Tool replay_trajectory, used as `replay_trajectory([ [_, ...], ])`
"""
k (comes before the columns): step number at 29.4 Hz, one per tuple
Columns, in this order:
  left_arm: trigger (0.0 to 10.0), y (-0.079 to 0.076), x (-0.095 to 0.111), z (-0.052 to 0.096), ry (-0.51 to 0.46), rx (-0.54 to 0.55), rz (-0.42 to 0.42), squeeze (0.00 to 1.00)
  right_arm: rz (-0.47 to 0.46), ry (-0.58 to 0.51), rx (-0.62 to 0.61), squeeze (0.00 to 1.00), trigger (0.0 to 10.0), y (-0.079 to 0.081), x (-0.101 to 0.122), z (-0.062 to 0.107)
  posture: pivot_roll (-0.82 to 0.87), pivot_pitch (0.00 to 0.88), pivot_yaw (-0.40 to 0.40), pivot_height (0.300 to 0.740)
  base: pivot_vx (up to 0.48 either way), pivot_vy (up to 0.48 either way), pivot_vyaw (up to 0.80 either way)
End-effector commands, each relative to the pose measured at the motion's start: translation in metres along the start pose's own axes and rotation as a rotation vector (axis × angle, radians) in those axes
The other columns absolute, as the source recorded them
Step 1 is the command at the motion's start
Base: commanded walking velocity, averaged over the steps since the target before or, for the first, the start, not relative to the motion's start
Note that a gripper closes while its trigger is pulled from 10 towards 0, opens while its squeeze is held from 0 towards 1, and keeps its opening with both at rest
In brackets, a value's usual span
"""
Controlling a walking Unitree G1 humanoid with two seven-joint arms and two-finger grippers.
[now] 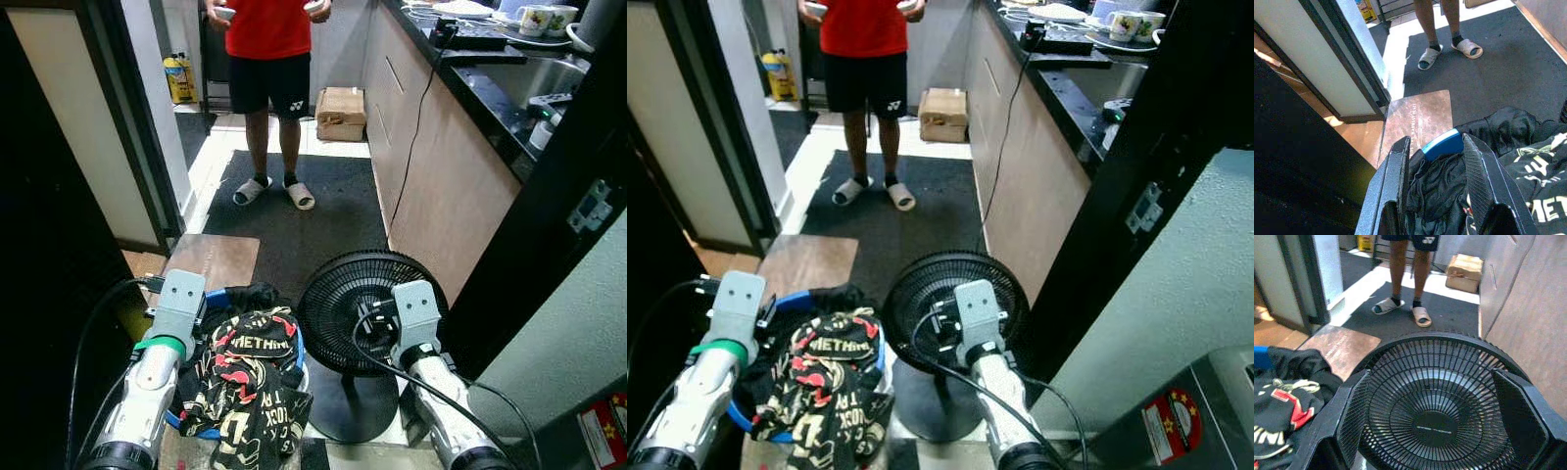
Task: Clothes washing
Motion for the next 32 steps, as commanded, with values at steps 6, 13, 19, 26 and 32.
replay_trajectory([
  [6,10.0,-0.0093,-0.0017,0.0016,0.003,-0.025,-0.01,0.0,-0.011,0.023,-0.023,0.0,10.0,0.0018,-0.0089,0.0057,0.05,0.019,0.009,0.74,0.0,0.0,0.0],
  [13,10.0,-0.0086,0.0008,-0.0019,-0.002,-0.012,-0.005,0.0,-0.007,0.029,-0.032,0.0,10.0,-0.004,-0.0097,0.0053,0.05,0.026,0.008,0.74,0.0,0.0,0.0],
  [19,10.0,-0.011,0.0006,-0.0003,-0.002,-0.016,-0.005,0.0,-0.009,0.025,-0.047,0.0,10.0,-0.0061,-0.0091,0.0051,0.05,0.026,0.008,0.74,0.0,0.0,0.0],
  [26,10.0,-0.0146,0.002,0.0005,-0.006,-0.028,0.002,0.0,-0.007,0.027,-0.055,0.0,10.0,-0.007,-0.0102,0.0063,0.05,0.026,0.01,0.74,0.0,0.0,0.0],
  [32,10.0,-0.0147,0.0048,-0.0001,-0.021,-0.035,0.017,0.0,-0.012,0.033,-0.046,0.0,10.0,-0.0063,-0.0113,0.0065,0.06,0.027,0.01,0.74,0.0,0.0,0.12],
])
Point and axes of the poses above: a point about 5 cm out from each wrist's last joint towards the gripper, its own z axis pointing back from the gripper into the wrist, its own x axis along the axis of the wrist's last joint, y = z × x, the point moved 3 cm from there along -z, pointing out of the wrist towards the gripper, and after that the axes turned 9 degrees about -z, right-handed, at the moved point
